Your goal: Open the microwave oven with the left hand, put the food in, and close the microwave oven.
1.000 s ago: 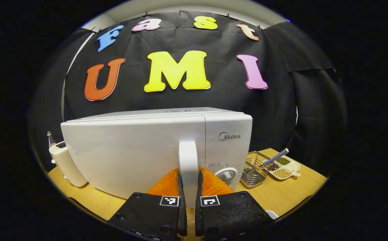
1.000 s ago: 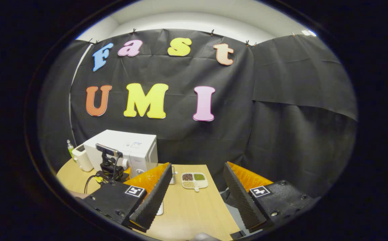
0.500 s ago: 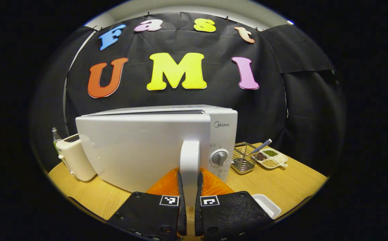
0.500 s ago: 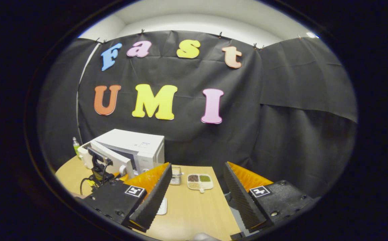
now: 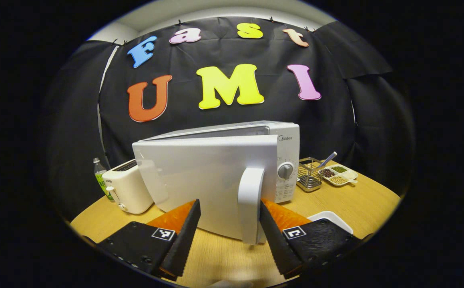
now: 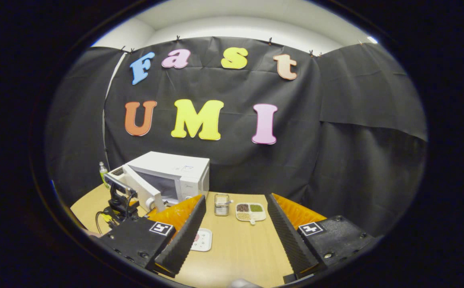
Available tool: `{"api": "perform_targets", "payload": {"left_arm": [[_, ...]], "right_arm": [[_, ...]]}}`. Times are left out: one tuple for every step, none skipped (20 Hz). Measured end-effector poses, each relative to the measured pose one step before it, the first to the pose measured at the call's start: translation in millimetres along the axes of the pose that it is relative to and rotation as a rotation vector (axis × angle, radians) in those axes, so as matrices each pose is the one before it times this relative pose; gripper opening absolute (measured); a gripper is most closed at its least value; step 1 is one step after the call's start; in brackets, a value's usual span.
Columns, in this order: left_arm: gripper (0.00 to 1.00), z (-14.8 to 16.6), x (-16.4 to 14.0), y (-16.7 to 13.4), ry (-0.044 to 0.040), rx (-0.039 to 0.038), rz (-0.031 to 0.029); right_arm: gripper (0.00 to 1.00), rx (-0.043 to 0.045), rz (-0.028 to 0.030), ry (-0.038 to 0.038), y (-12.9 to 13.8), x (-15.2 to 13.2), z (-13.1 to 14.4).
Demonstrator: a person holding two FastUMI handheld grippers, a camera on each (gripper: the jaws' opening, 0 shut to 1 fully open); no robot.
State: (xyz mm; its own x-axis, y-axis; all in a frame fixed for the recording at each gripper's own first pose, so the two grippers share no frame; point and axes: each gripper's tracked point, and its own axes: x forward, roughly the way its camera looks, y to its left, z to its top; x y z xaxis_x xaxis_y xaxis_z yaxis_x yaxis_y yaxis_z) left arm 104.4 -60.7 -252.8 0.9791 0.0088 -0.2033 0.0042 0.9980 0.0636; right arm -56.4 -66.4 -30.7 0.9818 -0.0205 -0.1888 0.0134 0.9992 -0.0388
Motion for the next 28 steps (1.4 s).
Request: {"api": "perform_targets", "payload": {"left_arm": [[0.93,-0.72,-2.81,2.94,0.00332,-0.01574,-0.00207],[0.95,-1.94,-4.10,2.31,0.00511,-0.01576,0.00146],[0.95,-1.63,-5.61,4.10,0.00704,-0.00753,0.00523],[0.95,-0.53,-5.50,4.04,0.00095,-0.00362,0.00394],[0.95,-1.32,-5.70,5.07,0.00371,0.00192,0.00405],[0.95,-1.93,-6.99,5.60,0.00387,0.00045,0.00472],[0.95,0.21,-7.51,6.90,-0.00257,-0.00056,0.00653],[0.95,-0.35,-7.59,8.28,-0.00191,0.00172,0.00746],[0.95,0.02,-7.31,9.12,-0.00178,0.00417,0.00868],[0.95,-2.04,-7.54,9.76,0.00261,0.00578,0.00978],[0.95,-0.99,-7.88,10.82,0.00003,0.00571,0.01042],[0.95,-1.44,-7.11,10.92,0.00228,0.00679,0.01166],[0.95,-2.89,-8.60,12.16,0.00493,0.00990,0.01471],[0.95,-2.50,-7.84,13.71,0.00255,0.01000,0.01704],[0.95,-2.49,-7.73,15.21,-0.00104,0.00852,0.01733],[0.95,-3.35,-6.27,15.39,0.00509,0.00696,0.01707],[0.95,-2.71,-5.67,16.00,-0.00074,0.00557,0.02076],[0.95,-5.50,-3.84,17.78,0.01213,0.00074,0.01533],[0.95,-3.10,-2.72,12.27,0.00300,-0.00285,0.00892],[0.95,-3.27,-2.16,12.49,0.00595,-0.00464,0.00598],[0.95,-3.56,-0.66,10.24,0.00728,-0.00781,-0.00157],[0.95,-1.98,-0.35,8.92,0.00997,-0.01482,-0.00800],[0.96,-2.46,-1.51,5.65,0.00770,-0.02139,-0.00783],[0.96,-1.74,0.10,6.89,0.00810,-0.01556,-0.00365],[0.96,-0.59,-2.24,5.23,0.00083,-0.00986,-0.00333],[0.96,-1.68,-2.55,4.71,-0.00056,-0.00099,0.00310],[0.96,-0.05,-3.82,6.40,-0.00860,0.00777,0.00753],[0.96,0.74,-2.41,9.31,-0.01241,0.01635,0.01832]], "right_arm": [[0.99,0.00201,-0.00180,-0.00066,-0.91,-1.19,0.19],[0.99,0.00471,0.00287,0.00205,0.22,-0.08,-0.90],[0.99,0.00228,0.00436,0.00491,1.99,-0.92,-1.32],[0.99,-0.00248,0.00653,0.00115,3.46,-0.38,-0.87],[0.99,-0.00504,0.00617,-0.00048,3.62,0.01,-0.77],[0.99,-0.00746,0.00763,0.00141,3.90,-0.86,-2.23],[0.99,-0.00343,0.00947,-0.00043,4.84,-0.16,-1.11],[0.99,0.00045,0.01067,0.00291,5.20,0.15,-2.19],[0.99,0.00395,0.01116,0.00472,5.75,1.04,-2.46],[0.99,0.00549,0.01208,0.00654,6.58,2.29,-4.15],[0.99,0.00566,0.01293,0.00945,6.49,1.56,-4.15],[0.99,0.00889,0.01479,0.00599,7.03,1.43,-3.59],[0.99,0.00975,0.01497,0.00351,7.88,2.22,-3.32],[0.99,0.00425,0.00659,0.00899,6.74,1.39,-4.99],[0.99,0.00110,0.01371,0.00999,6.66,2.94,-5.13],[0.99,0.00012,0.01511,0.01375,9.14,2.87,-6.43],[0.99,0.00087,0.01448,0.00927,8.11,2.96,-4.79],[0.99,0.00390,0.01319,0.00627,6.47,4.10,-5.10],[0.99,0.00632,0.00938,0.01221,5.28,3.73,-5.18],[0.99,0.01103,0.01083,0.01484,4.40,5.88,-8.62],[0.99,0.01194,0.00693,0.02197,4.75,5.67,-8.35],[0.99,0.01392,0.01071,0.02234,2.90,6.19,-9.56],[0.99,0.01771,0.00831,0.02741,2.75,6.58,-8.79],[0.99,0.01997,0.00228,0.02641,0.05,6.68,-9.30],[1.00,0.01670,0.00219,0.01961,0.02,5.14,-6.10],[0.92,0.01112,-0.00414,0.01530,-0.10,4.82,-4.68],[0.99,0.00442,0.00238,0.01173,-0.09,4.71,-3.04],[0.98,-0.00282,-0.00134,0.00504,1.38,3.01,-1.43]]}}
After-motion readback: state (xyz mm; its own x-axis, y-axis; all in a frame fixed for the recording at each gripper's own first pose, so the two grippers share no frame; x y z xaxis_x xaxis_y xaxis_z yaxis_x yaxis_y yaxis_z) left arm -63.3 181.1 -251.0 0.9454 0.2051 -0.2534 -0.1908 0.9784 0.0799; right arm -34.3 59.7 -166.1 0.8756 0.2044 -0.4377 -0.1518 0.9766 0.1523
